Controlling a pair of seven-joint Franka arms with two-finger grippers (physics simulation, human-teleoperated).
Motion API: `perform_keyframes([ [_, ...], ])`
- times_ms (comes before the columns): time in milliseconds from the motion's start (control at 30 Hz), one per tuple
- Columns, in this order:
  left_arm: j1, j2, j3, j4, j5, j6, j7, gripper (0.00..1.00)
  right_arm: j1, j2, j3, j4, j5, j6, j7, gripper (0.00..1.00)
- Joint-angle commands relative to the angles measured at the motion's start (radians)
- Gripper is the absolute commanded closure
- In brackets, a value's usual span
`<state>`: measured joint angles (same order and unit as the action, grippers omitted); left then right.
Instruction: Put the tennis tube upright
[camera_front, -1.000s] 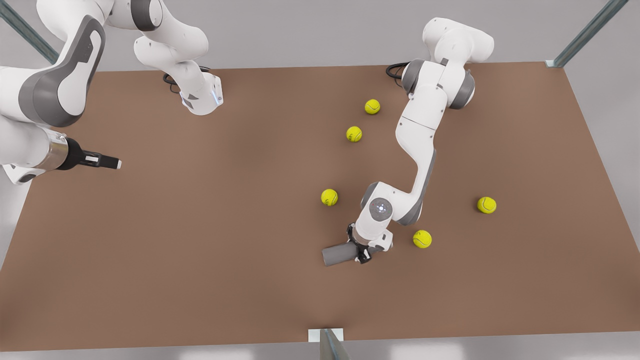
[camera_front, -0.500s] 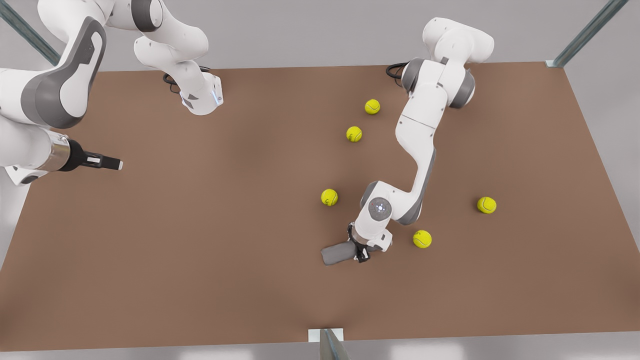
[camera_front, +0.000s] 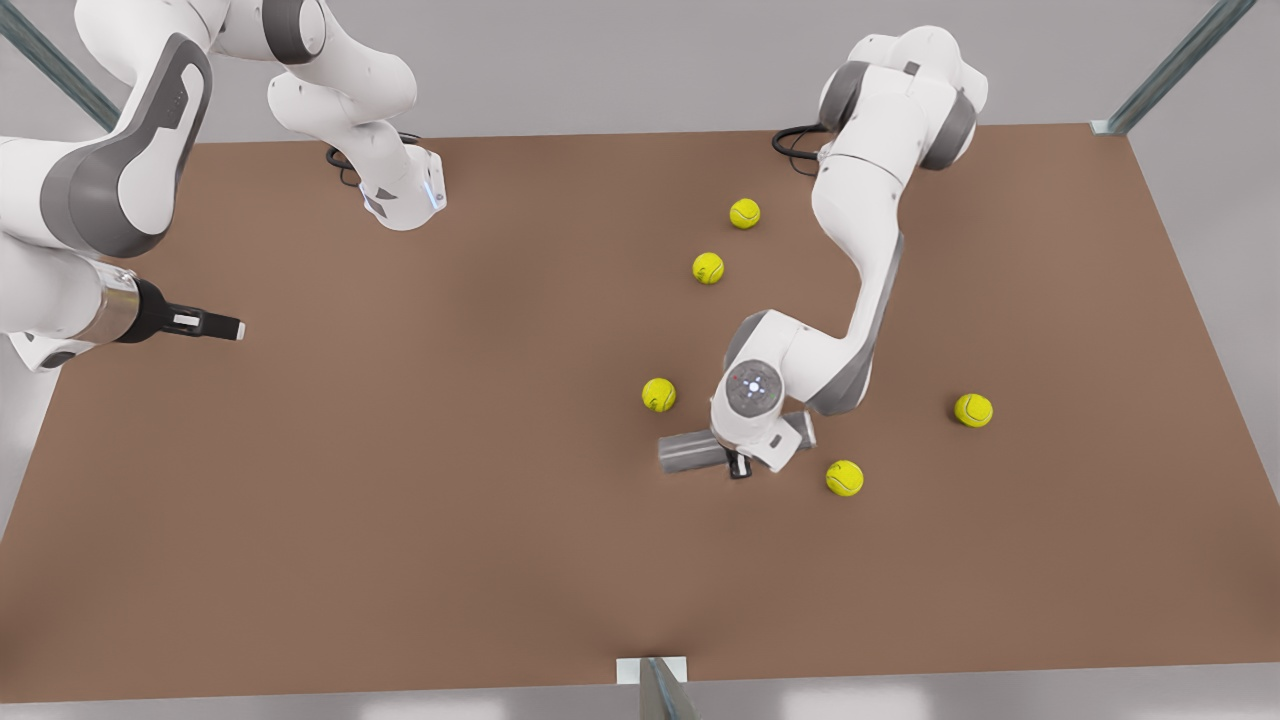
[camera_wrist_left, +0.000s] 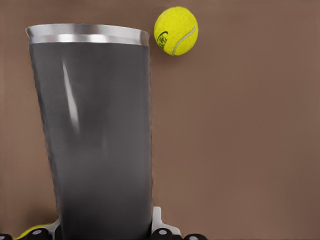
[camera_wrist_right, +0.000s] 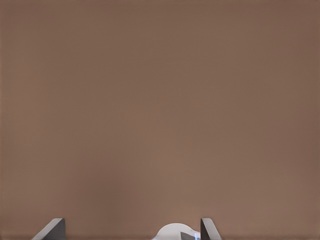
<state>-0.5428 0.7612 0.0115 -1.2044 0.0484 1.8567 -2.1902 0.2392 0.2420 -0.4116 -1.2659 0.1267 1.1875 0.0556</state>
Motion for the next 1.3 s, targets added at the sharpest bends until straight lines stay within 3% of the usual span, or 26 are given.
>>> perform_keyframes([
  [0, 0.0, -0.017, 0.004, 0.002, 0.125, -0.295, 0.089, 0.26, 0.0, -0.001, -0.001, 0.0, 0.001, 0.0, -0.002, 0.0],
  [200, 0.0, -0.094, 0.14, 0.005, 0.413, -0.431, 0.095, 0.26, 0.0, -0.001, -0.003, 0.0, 0.002, 0.0, -0.002, 0.0],
  [300, 0.0, -0.14, 0.148, -0.023, 0.567, -0.525, 0.089, 0.26, 0.0, -0.001, -0.003, 0.0, 0.002, 0.0, -0.002, 0.0],
  [367, -0.014, -0.186, 0.148, -0.136, 0.697, -0.547, 0.03, 0.26, 0.0, -0.001, -0.004, 0.002, -0.002, 0.0, -0.026, 0.0],
  [533, -0.147, -0.163, 0.146, -0.25, 0.864, -0.747, 0.013, 0.28, 0.0, -0.001, -0.004, 0.0, -0.009, 0.0, -0.026, 0.0],
  [733, -0.169, 0.018, 0.139, -0.213, 0.82, -0.689, -0.17, 0.28, 0.0, -0.001, -0.004, 0.0, -0.001, 0.0, -0.028, 0.0],
  [1267, -0.167, 0.118, 0.139, -0.213, 0.769, -0.59, -0.395, 0.27, 0.0, 0.0, -0.004, -0.001, 0.002, 0.0, -0.026, 0.0],
])
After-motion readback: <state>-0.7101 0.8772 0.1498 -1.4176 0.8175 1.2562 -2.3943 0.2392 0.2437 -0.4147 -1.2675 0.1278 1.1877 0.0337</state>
